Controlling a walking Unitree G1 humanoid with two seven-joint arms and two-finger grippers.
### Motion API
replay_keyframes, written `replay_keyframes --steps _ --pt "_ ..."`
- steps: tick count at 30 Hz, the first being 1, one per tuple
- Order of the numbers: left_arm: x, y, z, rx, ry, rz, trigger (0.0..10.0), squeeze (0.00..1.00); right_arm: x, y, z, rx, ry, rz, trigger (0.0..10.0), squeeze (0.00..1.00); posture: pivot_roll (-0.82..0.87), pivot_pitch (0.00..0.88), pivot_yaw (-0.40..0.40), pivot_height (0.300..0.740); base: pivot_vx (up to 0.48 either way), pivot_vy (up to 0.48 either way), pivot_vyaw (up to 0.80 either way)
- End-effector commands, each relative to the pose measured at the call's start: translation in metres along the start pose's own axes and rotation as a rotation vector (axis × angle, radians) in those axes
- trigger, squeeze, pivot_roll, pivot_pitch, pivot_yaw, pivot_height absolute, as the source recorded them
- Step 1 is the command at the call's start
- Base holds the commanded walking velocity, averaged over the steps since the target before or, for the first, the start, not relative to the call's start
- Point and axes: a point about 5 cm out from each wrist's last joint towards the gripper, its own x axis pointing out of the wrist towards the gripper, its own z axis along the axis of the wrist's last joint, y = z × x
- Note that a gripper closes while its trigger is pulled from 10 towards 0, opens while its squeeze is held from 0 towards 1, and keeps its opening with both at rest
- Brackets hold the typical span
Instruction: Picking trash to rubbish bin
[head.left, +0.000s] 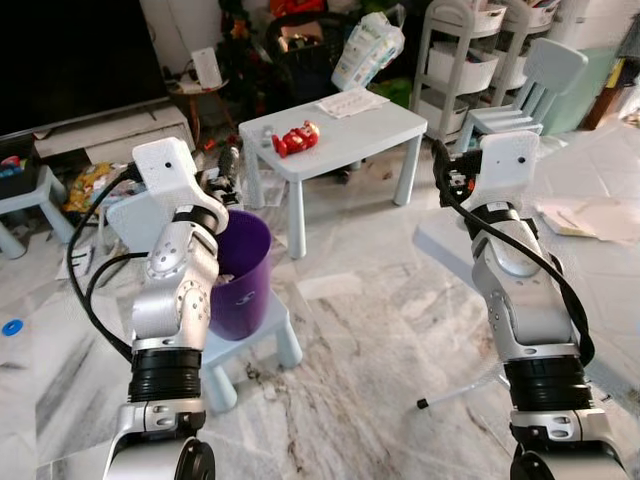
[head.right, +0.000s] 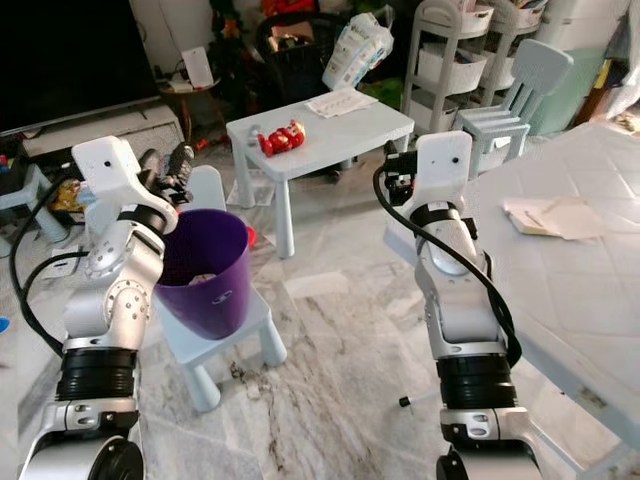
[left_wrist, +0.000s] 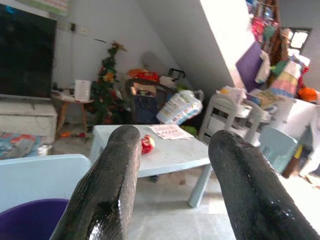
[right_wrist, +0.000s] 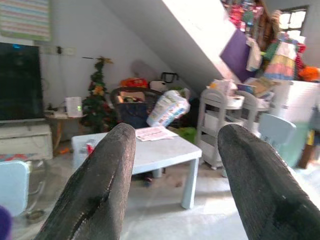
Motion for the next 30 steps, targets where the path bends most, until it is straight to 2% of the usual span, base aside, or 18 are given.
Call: replay_keyframes --steps 1,18,24,30 --pt "0.003 -0.005 0.004 -0.003 -0.014 -0.017 10.0 0.0 0.002 -0.004 0.007 -0.005 -0.018 -0.012 10.0 0.0 -0.09 0.0 0.034 0.74 0.0 0.0 -0.8" --pt "0.006 0.002 0.001 -0.001 0.014 0.008 10.0 0.0 0.001 -0.005 0.008 -0.011 -0.019 -0.01 10.0 0.0 -0.1 0.0 0.031 0.74 0.0 0.0 -0.8" --pt "0.008 0.004 -0.001 -0.003 0.028 0.017 10.0 0.0 0.001 -0.006 0.008 -0.015 -0.017 -0.011 10.0 0.0 -0.11 0.0 0.03 0.74 0.0 0.0 0.0" --pt "0.009 0.006 -0.003 0.002 0.042 0.027 10.0 0.0 0.0 -0.006 0.009 -0.018 -0.018 -0.012 10.0 0.0 -0.11 0.0 0.029 0.74 0.0 0.0 -0.8"
